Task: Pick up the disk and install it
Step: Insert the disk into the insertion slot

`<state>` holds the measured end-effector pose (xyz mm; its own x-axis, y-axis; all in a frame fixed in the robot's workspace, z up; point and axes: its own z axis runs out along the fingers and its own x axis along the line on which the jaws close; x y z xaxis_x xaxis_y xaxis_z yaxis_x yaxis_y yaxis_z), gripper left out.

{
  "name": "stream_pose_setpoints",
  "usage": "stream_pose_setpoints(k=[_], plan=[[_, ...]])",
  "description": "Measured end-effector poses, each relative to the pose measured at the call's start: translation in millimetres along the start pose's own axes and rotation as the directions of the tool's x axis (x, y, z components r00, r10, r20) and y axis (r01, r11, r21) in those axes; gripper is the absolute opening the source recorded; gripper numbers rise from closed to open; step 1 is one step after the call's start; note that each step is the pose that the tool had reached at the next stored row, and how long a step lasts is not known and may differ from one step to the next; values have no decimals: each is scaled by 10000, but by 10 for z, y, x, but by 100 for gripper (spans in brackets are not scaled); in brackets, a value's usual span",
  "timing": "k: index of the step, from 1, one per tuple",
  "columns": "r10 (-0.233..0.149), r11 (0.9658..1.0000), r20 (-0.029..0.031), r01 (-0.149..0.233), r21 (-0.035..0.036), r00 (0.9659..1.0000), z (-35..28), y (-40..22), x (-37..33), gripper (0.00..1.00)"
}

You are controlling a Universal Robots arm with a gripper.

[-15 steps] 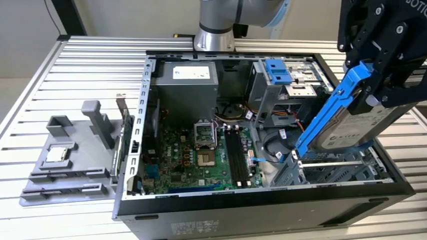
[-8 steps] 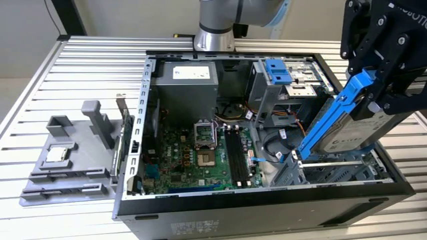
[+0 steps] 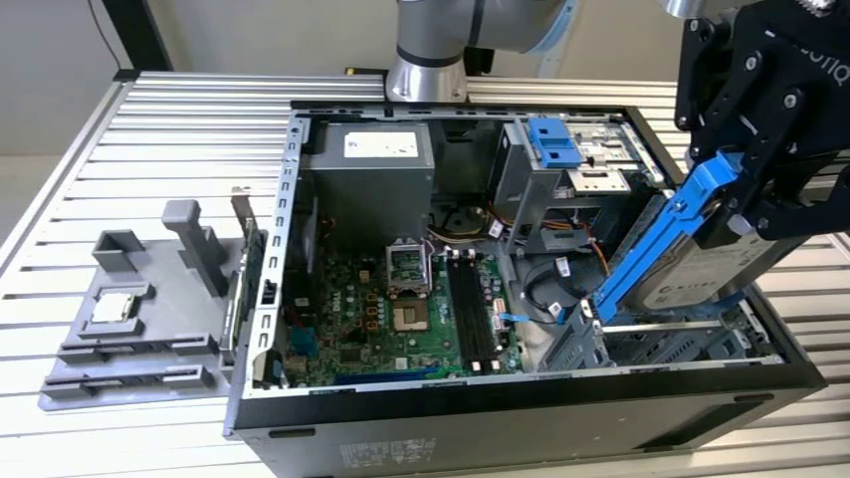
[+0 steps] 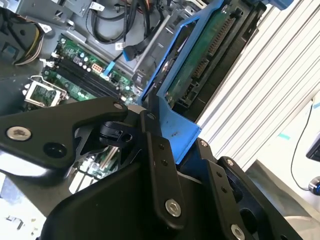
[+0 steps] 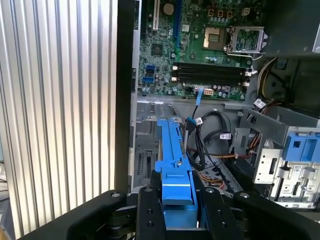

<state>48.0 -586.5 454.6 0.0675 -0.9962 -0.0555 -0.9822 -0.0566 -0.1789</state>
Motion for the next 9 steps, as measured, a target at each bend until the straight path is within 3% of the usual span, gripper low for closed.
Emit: stream_pose_setpoints(k=[9], plan=[[149, 9999, -26, -149, 10, 9999, 53, -27, 1, 0]])
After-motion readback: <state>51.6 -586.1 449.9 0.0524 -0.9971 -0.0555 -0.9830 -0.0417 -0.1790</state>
